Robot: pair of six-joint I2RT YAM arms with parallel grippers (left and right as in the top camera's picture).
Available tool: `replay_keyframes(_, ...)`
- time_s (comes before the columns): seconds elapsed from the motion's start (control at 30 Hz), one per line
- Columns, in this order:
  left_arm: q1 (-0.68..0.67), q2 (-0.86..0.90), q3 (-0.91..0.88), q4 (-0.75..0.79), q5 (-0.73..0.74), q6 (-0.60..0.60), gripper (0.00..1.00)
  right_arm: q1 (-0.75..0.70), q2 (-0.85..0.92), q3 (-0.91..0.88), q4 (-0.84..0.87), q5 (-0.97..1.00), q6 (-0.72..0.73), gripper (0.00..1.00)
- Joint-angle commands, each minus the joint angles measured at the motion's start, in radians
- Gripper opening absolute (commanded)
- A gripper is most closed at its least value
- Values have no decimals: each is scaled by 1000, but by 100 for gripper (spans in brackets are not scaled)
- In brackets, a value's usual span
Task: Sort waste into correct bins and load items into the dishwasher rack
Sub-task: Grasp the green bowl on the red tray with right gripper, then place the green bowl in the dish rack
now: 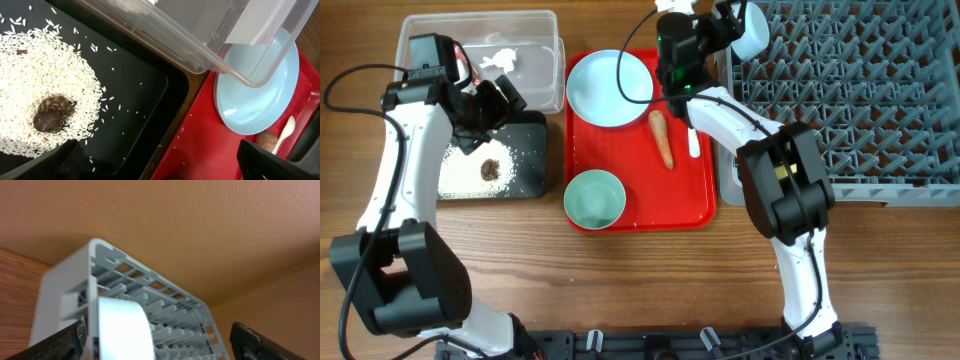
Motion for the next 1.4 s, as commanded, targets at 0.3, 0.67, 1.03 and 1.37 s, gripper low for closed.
replay_keyframes(0.3,1,-13,3,2,-9,1,100,71,-452,-48,-1185,-1358,1173,100)
replay_keyframes(0.67,1,-13,3,2,-9,1,100,252,-358,-359,-1125,-1434,1487,54)
replay_keyframes(1.03,1,-13,3,2,-9,1,100,163,-379,-313,-1154,-1442,1422,4)
replay_keyframes(1.37,1,-13,3,2,-9,1,100,-130,-711,-316,-857,132,779,4)
